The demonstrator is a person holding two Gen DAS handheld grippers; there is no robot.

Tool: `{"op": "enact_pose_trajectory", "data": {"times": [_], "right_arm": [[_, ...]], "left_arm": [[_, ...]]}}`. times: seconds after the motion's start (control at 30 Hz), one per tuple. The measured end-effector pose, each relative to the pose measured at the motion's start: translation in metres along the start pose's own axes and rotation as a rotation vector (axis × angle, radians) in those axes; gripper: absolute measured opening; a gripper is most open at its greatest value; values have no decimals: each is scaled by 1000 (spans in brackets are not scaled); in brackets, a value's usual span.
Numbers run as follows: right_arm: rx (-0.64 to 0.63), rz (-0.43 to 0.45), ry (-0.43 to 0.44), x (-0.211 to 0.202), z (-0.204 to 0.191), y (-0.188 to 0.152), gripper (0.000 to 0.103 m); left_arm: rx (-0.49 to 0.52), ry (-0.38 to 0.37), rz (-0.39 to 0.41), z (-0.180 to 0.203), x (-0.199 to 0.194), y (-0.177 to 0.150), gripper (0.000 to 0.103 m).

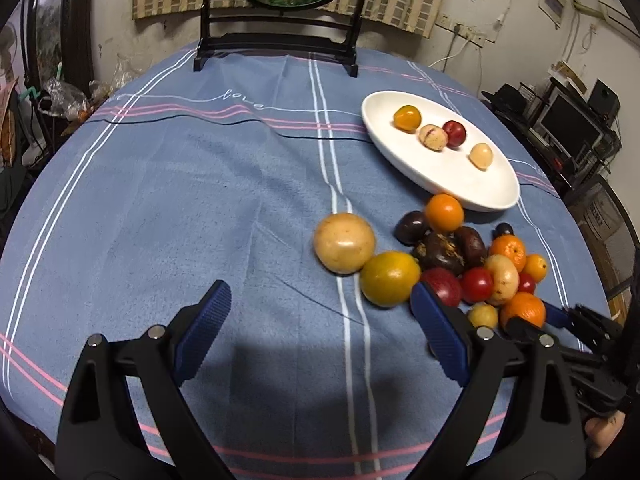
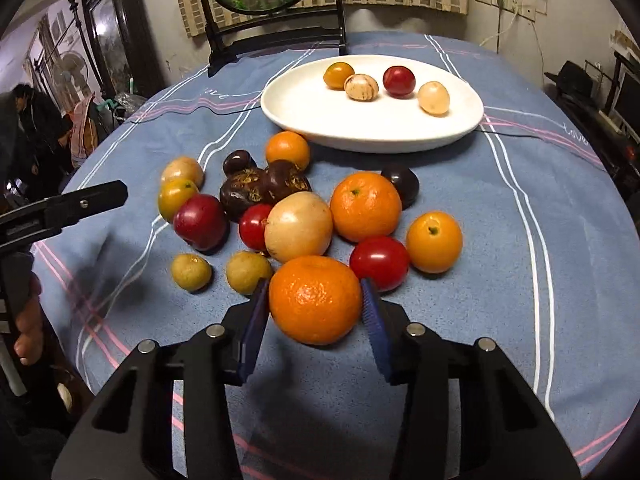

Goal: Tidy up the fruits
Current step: 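Grasp a brown round fruit with the left tool while the right tool grasps an orange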

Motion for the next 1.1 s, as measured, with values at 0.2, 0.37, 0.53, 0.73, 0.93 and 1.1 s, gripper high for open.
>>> {"op": "enact_pose_trajectory", "data": {"times": [0.2,0.37,0.53,0.73,0.93,1.1], "right_arm": [[0,-13,16,-5,1,-7,46],[-5,-7,24,-5,0,-8,47],[12,-34,19,4,6,-13,48],[-3,-31,35,3,6,-13,47],[19,-14,51,2,8,-12,45],[9,21,68,-12,-2,-6,45]], "left_arm": [[-41,-4,-62,-1,32,10,93],[-37,63,-97,11,53,27,80],[-95,82,-164,10,80,28,74],[-85,75,-119,15,64,21,46],[-126,20,-98,10,53,14,44],[-129,-10,-75,3,34,8,44]]}}
Point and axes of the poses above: each gripper's, at about its wrist camera, not at the fingertips, and x roughly the way its jaws point, z to its right, y to its top, the point moved 8 cm from there along x, roughly the way its jaws point, and after that the axes turned 3 degrees about -y, right-handed, at the moved point
